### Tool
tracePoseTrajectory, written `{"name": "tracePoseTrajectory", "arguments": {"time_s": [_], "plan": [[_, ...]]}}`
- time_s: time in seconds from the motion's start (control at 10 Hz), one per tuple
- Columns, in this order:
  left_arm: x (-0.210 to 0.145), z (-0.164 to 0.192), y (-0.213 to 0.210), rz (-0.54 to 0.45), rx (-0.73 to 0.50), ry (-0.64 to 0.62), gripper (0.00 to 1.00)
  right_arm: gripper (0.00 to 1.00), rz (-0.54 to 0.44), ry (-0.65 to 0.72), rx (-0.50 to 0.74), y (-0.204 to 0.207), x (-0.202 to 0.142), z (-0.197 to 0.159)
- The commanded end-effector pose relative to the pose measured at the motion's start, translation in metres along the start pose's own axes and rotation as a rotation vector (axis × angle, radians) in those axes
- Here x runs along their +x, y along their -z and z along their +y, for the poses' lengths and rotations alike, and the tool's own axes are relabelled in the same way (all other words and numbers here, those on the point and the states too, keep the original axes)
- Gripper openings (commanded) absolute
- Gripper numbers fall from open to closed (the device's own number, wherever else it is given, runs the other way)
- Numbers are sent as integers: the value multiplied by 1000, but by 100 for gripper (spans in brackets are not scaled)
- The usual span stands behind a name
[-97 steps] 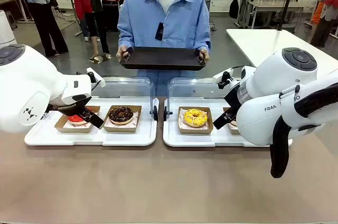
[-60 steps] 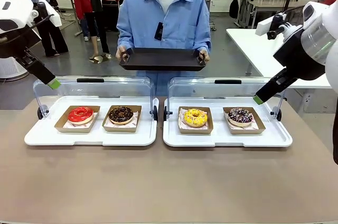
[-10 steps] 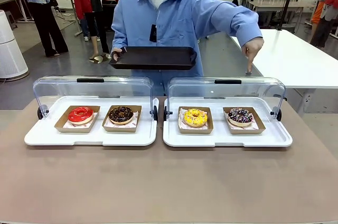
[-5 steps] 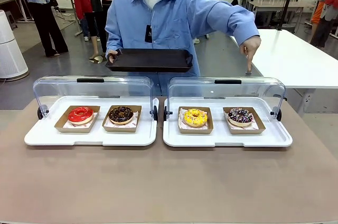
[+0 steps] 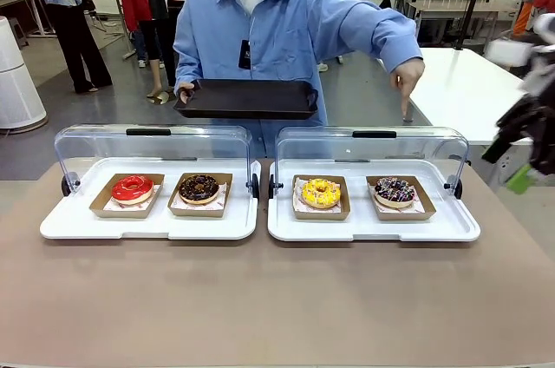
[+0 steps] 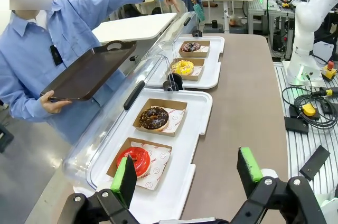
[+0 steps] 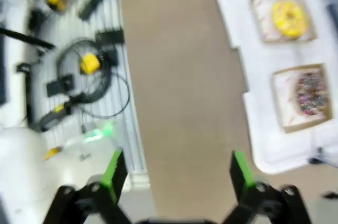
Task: Provide the desired donut to the person.
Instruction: Pick up and lift the Paper togo box containing the Donut pointed at by the person.
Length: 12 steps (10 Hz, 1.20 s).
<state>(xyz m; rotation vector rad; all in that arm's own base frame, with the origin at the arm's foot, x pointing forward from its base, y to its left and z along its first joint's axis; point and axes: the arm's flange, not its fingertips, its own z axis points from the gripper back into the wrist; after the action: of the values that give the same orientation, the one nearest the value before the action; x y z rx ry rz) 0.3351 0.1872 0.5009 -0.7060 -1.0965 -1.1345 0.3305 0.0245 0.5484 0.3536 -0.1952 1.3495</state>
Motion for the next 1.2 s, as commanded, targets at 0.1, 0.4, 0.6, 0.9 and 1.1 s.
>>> {"name": "tracePoseTrajectory", "arguments": {"time_s": [0.1, 0.4, 0.6, 0.9, 1.1], "plan": [[1, 0, -1, -14, 2, 7, 100, 100, 202, 32, 62, 31, 27, -31], [1, 0, -1, -14, 2, 7, 100, 100, 229, 3, 16, 50, 33, -44], [1, 0, -1, -14, 2, 7, 100, 100, 224, 3, 51, 56, 35, -41], [1, 0, -1, -14, 2, 7, 100, 100, 224, 3, 51, 56, 35, -41], [1, 0, -1, -14, 2, 7, 100, 100, 224, 3, 51, 56, 35, -41]]}}
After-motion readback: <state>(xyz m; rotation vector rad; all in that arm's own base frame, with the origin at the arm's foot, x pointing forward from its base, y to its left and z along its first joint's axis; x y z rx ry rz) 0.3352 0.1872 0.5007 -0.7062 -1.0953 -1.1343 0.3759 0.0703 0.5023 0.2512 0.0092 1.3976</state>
